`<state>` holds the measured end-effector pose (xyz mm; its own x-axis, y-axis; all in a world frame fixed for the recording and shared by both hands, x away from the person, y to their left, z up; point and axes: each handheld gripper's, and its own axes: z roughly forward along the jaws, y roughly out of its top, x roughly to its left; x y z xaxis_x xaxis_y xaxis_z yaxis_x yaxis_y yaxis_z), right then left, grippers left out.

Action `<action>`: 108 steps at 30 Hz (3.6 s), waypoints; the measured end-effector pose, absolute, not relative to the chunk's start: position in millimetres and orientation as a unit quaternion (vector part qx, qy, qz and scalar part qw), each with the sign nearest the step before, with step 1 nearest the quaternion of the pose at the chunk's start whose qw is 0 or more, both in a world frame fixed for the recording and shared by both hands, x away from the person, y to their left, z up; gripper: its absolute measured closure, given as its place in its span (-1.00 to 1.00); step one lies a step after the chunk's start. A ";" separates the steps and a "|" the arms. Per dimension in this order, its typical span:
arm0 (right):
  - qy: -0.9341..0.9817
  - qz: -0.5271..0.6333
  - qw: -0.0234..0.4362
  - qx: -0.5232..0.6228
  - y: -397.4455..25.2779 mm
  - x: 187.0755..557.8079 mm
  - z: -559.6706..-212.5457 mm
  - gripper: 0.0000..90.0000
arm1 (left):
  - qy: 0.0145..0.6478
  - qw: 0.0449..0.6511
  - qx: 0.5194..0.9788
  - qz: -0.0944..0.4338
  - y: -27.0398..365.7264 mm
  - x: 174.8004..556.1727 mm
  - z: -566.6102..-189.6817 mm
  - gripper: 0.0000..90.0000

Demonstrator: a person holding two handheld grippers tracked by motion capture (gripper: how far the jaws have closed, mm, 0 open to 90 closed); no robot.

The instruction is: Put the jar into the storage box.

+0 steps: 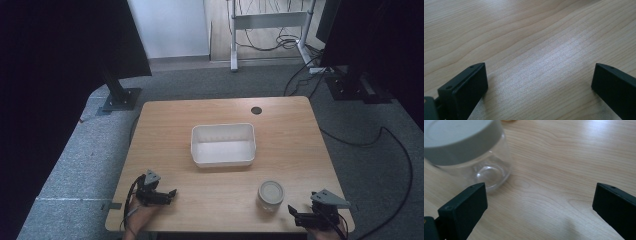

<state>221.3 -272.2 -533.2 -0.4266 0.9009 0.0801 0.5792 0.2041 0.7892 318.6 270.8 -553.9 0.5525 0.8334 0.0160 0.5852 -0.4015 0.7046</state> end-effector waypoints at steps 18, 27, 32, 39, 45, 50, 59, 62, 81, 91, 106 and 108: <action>0.770 0.420 0.179 0.446 -239.9 218.4 -529.6 -1.00 | 0.435 0.332 0.816 0.187 270.8 318.6 -553.9 -0.99; 0.776 0.423 0.178 0.432 -227.4 223.7 -529.6 -1.00 | 0.434 0.332 0.816 0.187 270.8 318.6 -553.9 -0.99; 0.780 0.422 0.178 0.427 -221.9 227.4 -531.6 -1.00 | 0.435 0.332 0.816 0.187 270.8 318.6 -553.9 -0.99; 0.779 0.422 0.180 0.426 -214.2 234.0 -533.8 -0.98 | 0.434 0.332 0.816 0.187 270.8 318.6 -553.9 -0.99; 0.781 0.422 0.180 0.425 -208.3 239.4 -535.1 -0.97 | 0.434 0.332 0.816 0.187 270.8 318.6 -553.9 -0.99; 0.783 0.420 0.180 0.422 -202.3 244.4 -535.2 -0.94 | 0.435 0.332 0.816 0.187 270.8 318.6 -553.9 -0.99; 0.792 0.404 0.184 0.419 -193.5 251.7 -537.7 -0.81 | 0.434 0.332 0.816 0.187 270.8 318.6 -553.8 -0.99; 0.791 0.399 0.189 0.423 -192.2 250.9 -536.8 -0.80 | 0.434 0.331 0.817 0.187 270.8 318.6 -553.8 -0.99; 0.785 0.387 0.207 0.437 -178.8 261.8 -525.1 -0.78 | 0.434 0.332 0.816 0.187 270.8 318.6 -553.9 -0.99; 0.786 0.397 0.203 0.428 -166.4 272.8 -517.2 -0.78 | 0.434 0.332 0.816 0.187 270.8 318.6 -553.9 -0.99; 0.784 0.406 0.197 0.426 -152.0 292.0 -506.6 -0.78 | 0.434 0.332 0.816 0.187 270.8 318.6 -553.9 -1.00; 0.784 0.407 0.196 0.426 -150.9 294.5 -504.8 -0.78 | 0.434 0.332 0.817 0.187 270.8 318.7 -553.8 -1.00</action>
